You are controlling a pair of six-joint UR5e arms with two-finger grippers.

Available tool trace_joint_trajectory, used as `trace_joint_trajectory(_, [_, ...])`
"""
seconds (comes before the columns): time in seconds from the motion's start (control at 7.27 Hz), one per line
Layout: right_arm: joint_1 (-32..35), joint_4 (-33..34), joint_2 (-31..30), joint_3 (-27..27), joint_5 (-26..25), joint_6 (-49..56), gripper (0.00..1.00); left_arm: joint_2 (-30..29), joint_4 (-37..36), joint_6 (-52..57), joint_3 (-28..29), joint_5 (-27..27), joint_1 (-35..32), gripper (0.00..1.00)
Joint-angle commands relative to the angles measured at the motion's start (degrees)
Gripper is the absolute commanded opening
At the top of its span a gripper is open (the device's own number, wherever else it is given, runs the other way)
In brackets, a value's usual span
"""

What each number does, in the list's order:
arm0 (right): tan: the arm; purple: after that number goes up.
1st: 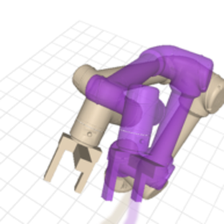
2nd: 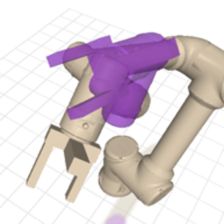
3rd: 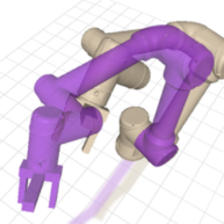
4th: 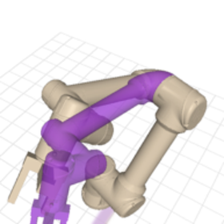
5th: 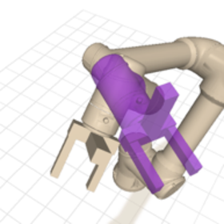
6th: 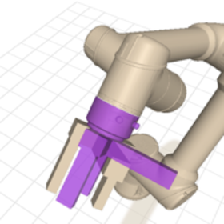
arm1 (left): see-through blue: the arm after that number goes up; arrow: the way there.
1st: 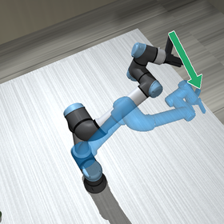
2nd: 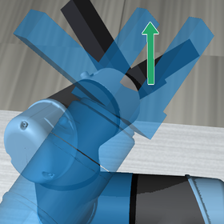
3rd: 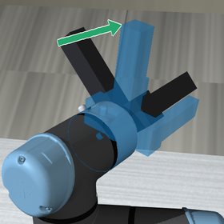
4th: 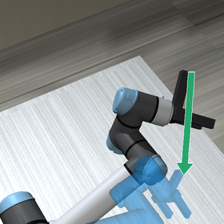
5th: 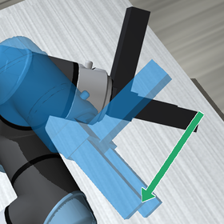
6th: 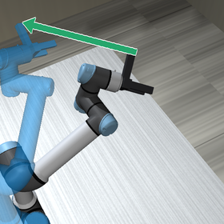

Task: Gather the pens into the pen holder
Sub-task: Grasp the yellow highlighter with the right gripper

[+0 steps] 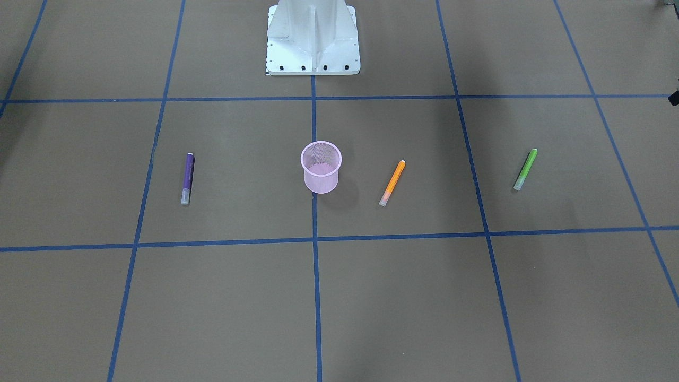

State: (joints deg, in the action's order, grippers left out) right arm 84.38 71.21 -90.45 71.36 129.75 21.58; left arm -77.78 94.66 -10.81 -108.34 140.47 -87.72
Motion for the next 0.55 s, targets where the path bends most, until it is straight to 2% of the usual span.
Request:
trace_joint_trajectory(0.0, [0.0, 0.2, 2.3, -5.1, -0.5, 4.0, 0.82, 0.0, -0.1, 0.0, 0.1, 0.2, 0.0, 1.0])
trace_joint_trajectory(0.41, [0.0, 0.2, 3.6, -8.4, -0.6, 3.6, 0.77, 0.0, -0.1, 0.0, 0.1, 0.2, 0.0, 1.0])
